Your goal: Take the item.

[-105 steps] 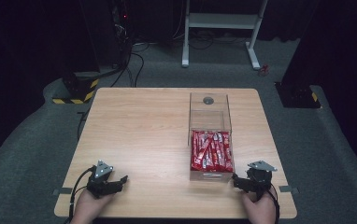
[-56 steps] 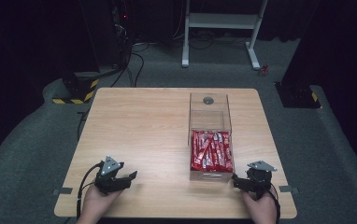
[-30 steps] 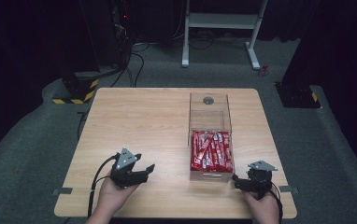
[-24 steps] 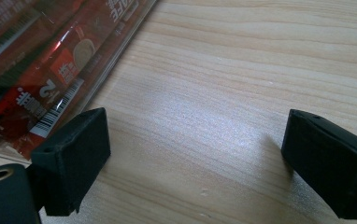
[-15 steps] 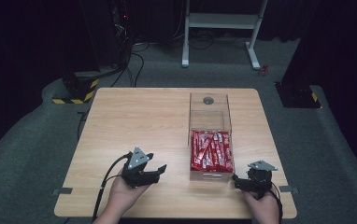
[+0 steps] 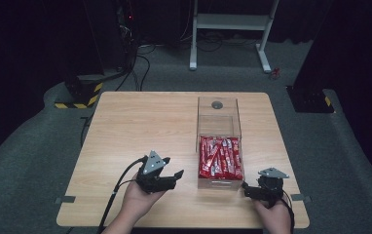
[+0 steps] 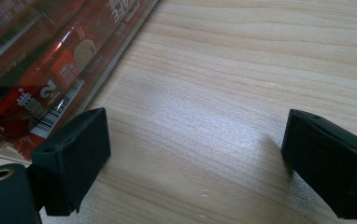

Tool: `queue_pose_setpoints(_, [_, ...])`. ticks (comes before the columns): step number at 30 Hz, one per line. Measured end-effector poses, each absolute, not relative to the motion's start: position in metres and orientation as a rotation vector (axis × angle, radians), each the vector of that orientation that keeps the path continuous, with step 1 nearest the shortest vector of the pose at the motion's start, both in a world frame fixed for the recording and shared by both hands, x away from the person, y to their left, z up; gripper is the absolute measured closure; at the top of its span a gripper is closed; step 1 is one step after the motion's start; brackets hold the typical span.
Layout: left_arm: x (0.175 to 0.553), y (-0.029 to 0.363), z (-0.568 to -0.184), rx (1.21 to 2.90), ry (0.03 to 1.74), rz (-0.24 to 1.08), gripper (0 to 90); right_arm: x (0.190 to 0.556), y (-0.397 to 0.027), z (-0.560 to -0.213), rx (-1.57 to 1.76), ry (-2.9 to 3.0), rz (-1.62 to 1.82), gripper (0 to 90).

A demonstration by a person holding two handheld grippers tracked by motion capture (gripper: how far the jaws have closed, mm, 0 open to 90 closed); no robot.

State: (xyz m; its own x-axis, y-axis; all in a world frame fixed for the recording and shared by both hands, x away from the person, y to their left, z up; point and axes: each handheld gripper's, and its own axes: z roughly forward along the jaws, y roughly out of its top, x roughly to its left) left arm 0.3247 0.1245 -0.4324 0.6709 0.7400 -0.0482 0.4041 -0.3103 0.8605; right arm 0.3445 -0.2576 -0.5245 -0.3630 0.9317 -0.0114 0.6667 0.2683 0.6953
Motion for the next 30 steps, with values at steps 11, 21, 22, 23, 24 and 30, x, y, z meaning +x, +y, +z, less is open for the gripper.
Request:
queue_pose_setpoints(11, [0.331, 0.101, -0.425, 1.950, 0.874, 0.444, 34.3, 0.345, -0.257, -0.524, 1.441, 2.130, 0.857, 8.1])
queue_pose_setpoints(21, [0.337, 0.084, -0.422, 1.926, 0.875, 0.429, 35.2, 0.345, -0.257, -0.525, 1.428, 2.140, 0.860, 8.1])
queue_pose_setpoints(22, [0.337, 0.083, -0.422, 1.929, 0.872, 0.430, 35.2, 0.345, -0.257, -0.525, 1.429, 2.140, 0.860, 8.1])
queue_pose_setpoints(23, [0.338, 0.081, -0.422, 1.933, 0.867, 0.427, 35.2, 0.345, -0.257, -0.525, 1.428, 2.140, 0.861, 8.1])
queue_pose_setpoints(24, [0.338, 0.079, -0.422, 1.939, 0.865, 0.430, 35.2, 0.345, -0.257, -0.525, 1.429, 2.140, 0.861, 8.1])
queue_pose_setpoints(30, [0.340, 0.072, -0.422, 1.950, 0.855, 0.420, 35.2, 0.345, -0.257, -0.525, 1.429, 2.140, 0.862, 8.1])
